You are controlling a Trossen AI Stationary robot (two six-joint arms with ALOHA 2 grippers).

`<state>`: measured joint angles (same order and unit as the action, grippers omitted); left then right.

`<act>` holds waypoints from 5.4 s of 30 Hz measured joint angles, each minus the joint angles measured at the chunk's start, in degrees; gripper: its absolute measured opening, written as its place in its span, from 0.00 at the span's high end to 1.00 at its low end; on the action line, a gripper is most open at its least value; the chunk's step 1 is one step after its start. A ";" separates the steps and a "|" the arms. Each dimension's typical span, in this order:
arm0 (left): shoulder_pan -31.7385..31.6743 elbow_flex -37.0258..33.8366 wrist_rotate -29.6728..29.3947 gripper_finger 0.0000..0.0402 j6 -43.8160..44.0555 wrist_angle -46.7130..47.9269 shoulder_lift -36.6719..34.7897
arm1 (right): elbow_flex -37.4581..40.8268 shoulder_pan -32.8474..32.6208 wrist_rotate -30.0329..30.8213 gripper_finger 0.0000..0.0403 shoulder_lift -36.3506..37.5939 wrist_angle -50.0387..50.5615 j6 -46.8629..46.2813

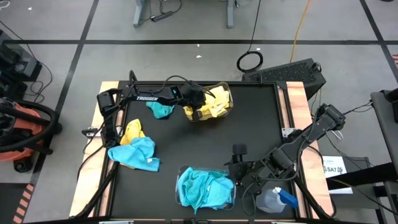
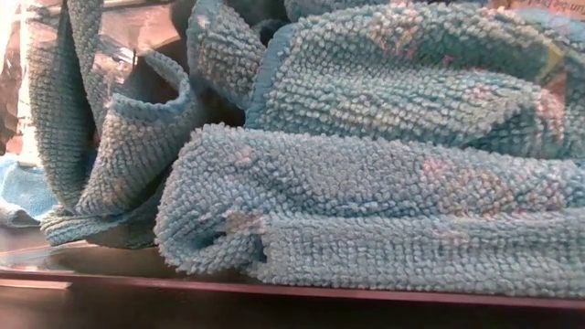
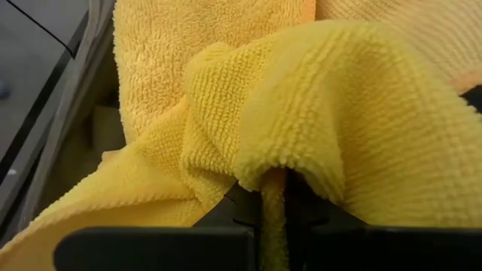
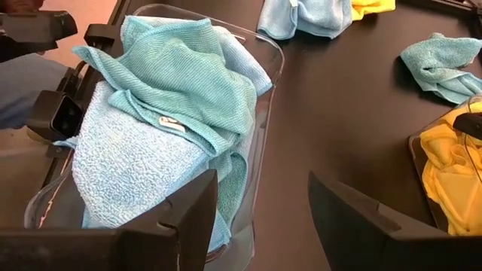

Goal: Sort microfiber towel by color & place in baskets
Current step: Put the yellow towel into the top transparent bin

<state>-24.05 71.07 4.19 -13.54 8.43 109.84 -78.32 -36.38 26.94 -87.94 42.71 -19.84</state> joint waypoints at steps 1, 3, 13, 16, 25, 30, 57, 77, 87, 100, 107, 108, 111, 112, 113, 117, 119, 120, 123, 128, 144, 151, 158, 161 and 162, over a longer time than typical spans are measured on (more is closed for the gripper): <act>0.02 0.06 0.00 0.94 0.06 0.04 0.18 | 0.00 0.00 0.00 0.50 0.00 -0.14 0.00; 0.02 0.04 -0.32 0.94 0.04 0.70 0.25 | 0.00 0.00 0.02 0.50 0.02 -0.86 -0.01; 0.06 2.37 -3.08 0.72 -0.53 5.01 -0.06 | 0.00 -0.10 0.04 0.50 0.02 -1.42 -0.46; 0.08 5.06 -3.00 0.57 -0.48 9.21 -0.71 | 0.00 -0.11 0.02 0.50 0.02 -1.40 -0.46; 1.82 11.65 -2.37 0.33 -0.72 21.64 -6.82 | 0.00 -0.11 0.04 0.50 0.04 -1.40 1.02; 2.95 11.84 -1.21 0.32 -0.83 23.01 -12.63 | 0.00 -0.11 0.09 0.50 0.04 -1.45 2.47; 3.89 11.86 -6.65 0.32 0.78 16.25 -17.24 | 1.32 13.78 23.32 0.50 0.09 -4.51 2.00; 3.78 11.86 -6.15 0.32 0.81 15.02 -17.24 | 33.00 38.43 -4.64 0.50 0.06 -76.51 17.27; 3.78 11.86 -4.88 0.32 1.27 9.80 -17.24 | 33.51 42.85 -12.92 0.50 -0.28 -81.74 18.63; 3.93 11.86 -3.94 0.32 2.84 8.54 -17.24 | 28.20 45.33 -13.36 0.68 -12.91 -88.95 17.26; 3.91 11.86 -4.71 0.32 1.13 10.40 -17.34 | 28.02 45.81 -9.77 0.99 -12.06 -83.64 21.42; 3.89 11.86 -5.55 0.32 0.56 11.40 -17.71 | 28.02 45.81 -9.05 0.99 -11.40 -81.94 22.20; 3.61 11.86 -8.62 0.32 -2.09 14.29 -19.51 | 27.99 46.15 -8.69 1.00 -9.38 -77.23 23.59; 3.46 11.86 -9.39 0.32 -2.94 15.70 -20.23 | 28.00 46.34 -8.70 1.00 -8.66 -75.32 23.78; 3.38 11.86 -10.09 0.32 -3.45 17.23 -20.98 | 28.02 46.55 -8.70 1.00 -8.06 -73.87 23.93; 2.38 11.86 -11.10 0.32 -4.81 25.69 -24.71 | 28.01 47.57 -9.19 1.00 -5.63 -69.06 24.04; 1.78 11.91 -11.45 0.32 -4.69 30.87 -26.85 | 28.00 48.34 -9.27 1.00 -4.43 -65.77 24.03; 1.48 11.91 -11.46 0.32 -4.25 34.13 -27.84 | 28.00 48.77 -9.25 1.00 -4.04 -64.37 23.98; 0.66 11.93 -8.52 0.32 -2.13 43.22 -29.40 | 28.00 49.93 -9.52 1.00 -2.75 -60.77 23.71; 0.52 9.78 -6.36 0.32 -0.31 50.91 -29.56 | 28.04 50.63 -15.14 0.97 -1.79 -60.32 24.51; 1.68 -9.30 -2.80 0.32 -0.33 24.49 -28.34 | 28.02 46.59 -21.05 0.19 -3.84 -66.54 30.31; 2.88 -9.36 -0.98 0.32 -0.29 19.94 -25.94 | 28.02 46.69 -22.97 0.22 -11.85 -77.66 33.40; 4.88 -9.35 0.48 0.32 -0.29 15.42 -25.70 | 22.79 48.45 -25.04 0.26 -18.57 -77.76 32.55; 5.71 -8.62 0.70 0.32 -0.33 15.43 -25.70 | 18.48 48.42 -24.77 0.26 -21.00 -74.32 32.54; 5.87 -8.60 0.70 0.32 -0.35 15.34 -25.70 | 17.05 48.39 -23.97 0.27 -21.54 -72.80 32.54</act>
<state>-18.18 62.48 4.89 -13.89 23.77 84.14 -61.28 12.01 2.97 -109.48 -30.10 12.71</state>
